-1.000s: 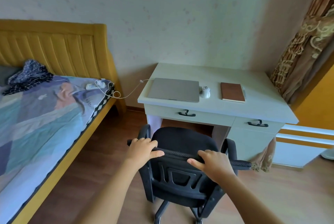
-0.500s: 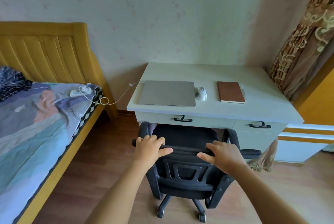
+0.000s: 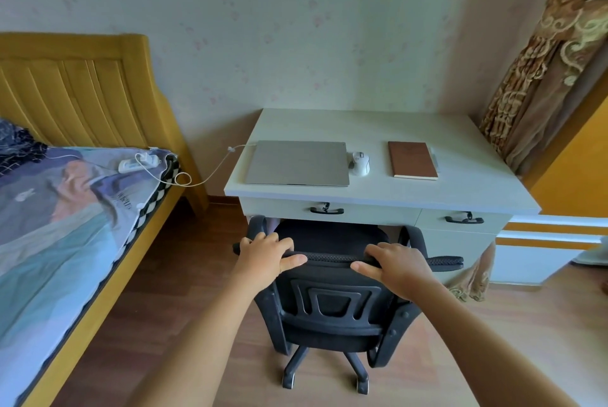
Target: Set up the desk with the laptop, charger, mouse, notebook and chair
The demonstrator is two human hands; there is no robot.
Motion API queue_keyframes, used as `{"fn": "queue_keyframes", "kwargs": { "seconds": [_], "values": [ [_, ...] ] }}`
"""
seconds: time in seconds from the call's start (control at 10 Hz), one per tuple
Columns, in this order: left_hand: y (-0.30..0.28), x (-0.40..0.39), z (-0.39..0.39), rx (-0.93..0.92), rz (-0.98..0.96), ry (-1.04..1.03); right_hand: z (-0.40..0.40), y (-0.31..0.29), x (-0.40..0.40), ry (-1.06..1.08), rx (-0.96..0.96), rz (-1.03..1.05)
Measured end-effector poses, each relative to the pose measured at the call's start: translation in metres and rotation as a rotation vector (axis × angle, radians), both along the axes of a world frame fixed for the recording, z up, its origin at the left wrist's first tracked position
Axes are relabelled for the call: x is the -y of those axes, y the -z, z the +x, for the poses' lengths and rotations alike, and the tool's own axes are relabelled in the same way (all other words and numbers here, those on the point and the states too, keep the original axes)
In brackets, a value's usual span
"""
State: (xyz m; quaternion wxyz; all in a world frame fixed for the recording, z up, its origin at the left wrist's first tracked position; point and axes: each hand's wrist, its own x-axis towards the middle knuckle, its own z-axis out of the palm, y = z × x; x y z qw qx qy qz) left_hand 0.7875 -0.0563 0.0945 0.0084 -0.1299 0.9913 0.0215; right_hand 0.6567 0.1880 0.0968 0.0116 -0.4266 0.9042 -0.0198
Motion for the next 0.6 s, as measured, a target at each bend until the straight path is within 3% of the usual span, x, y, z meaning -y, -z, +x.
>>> {"fn": "queue_keyframes", "kwargs": {
  "seconds": [0.2, 0.3, 0.5, 0.6],
  "values": [
    [-0.009, -0.016, 0.009, 0.113, -0.002, -0.064, 0.019, -0.005, -0.004, 0.099, 0.082, 0.024],
    [-0.017, -0.031, 0.017, 0.061, -0.026, -0.084, 0.038, -0.009, -0.009, 0.106, -0.122, 0.092],
    [-0.058, -0.059, 0.04, -0.011, 0.035, -0.056, 0.067, -0.05, -0.032, 0.119, -0.157, 0.063],
    [-0.094, -0.074, 0.057, -0.204, 0.038, -0.043, 0.08, -0.083, -0.045, 0.134, -0.209, -0.077]
  ]
}}
